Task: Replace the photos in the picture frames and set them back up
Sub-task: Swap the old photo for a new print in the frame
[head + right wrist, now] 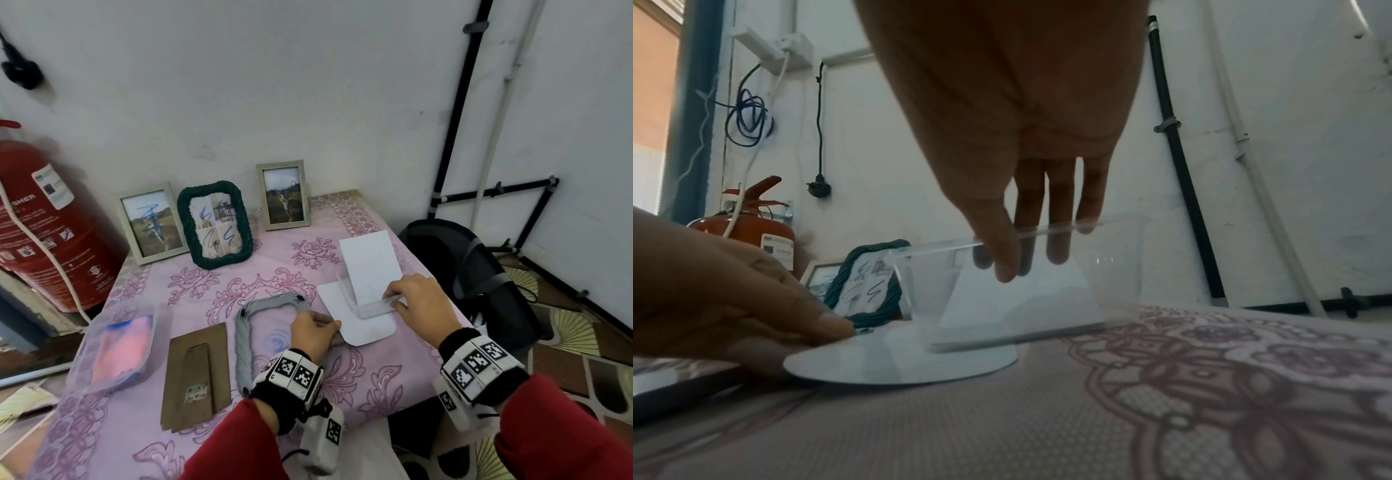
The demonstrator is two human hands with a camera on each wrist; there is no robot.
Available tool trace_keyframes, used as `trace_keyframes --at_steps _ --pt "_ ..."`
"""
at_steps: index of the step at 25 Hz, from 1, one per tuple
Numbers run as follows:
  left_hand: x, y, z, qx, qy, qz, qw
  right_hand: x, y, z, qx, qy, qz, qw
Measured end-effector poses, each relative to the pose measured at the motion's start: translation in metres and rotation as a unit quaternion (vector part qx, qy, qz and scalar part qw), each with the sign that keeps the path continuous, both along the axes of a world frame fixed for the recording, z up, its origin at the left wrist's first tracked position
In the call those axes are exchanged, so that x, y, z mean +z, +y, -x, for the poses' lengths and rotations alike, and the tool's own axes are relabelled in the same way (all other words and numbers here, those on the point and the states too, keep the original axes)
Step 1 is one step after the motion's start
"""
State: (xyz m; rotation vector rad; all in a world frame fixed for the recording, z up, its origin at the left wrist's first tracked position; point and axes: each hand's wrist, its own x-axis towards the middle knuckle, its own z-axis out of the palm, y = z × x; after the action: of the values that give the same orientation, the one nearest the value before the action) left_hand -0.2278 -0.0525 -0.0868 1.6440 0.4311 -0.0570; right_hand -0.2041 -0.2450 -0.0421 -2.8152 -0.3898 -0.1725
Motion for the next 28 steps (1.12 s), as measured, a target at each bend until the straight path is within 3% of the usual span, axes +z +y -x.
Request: trace_keyframes --at_steps 4,6,11,14,17,21,24,28 --pt "0.012 0.007 -0.002 -0.003 -0.048 -0.199 0.979 0.008 0.001 -0.001 0.011 0.054 -0.026 0.998" --pt "0.023 0.009 -0.008 -0.006 -0.071 -0.237 0.969 0.016 -0.001 -0.006 0.024 0.104 -0.103 0.989" --pt "0.046 0.006 -0.045 -0.023 -0.117 -0.188 0.975 0.040 -0.010 -0.055 -0.064 0.095 -0.269 0.956" --pt "0.049 0.000 -0.071 -0.059 -0.089 -0.156 0.982 0.042 -0.015 -0.091 -0.127 0.118 -0.266 0.948" --pt "0.048 -0.005 -0.092 -0.079 -0.054 -0.131 0.987 0.032 -0.016 -0.114 -0.126 0.155 -0.234 0.951" --pt "0.051 -0.007 -0.105 -0.105 -0.053 -0.093 0.989 0.022 -0.014 -0.128 -0.126 0.148 -0.272 0.943" --pt "0.054 -0.008 -0.105 -0.080 -0.081 -0.100 0.988 0.020 -0.013 -0.131 -0.124 0.123 -0.310 0.935" --pt "0.059 -0.009 -0.103 -0.057 -0.081 -0.016 0.995 0.022 -0.014 -0.133 -0.121 0.121 -0.356 0.919"
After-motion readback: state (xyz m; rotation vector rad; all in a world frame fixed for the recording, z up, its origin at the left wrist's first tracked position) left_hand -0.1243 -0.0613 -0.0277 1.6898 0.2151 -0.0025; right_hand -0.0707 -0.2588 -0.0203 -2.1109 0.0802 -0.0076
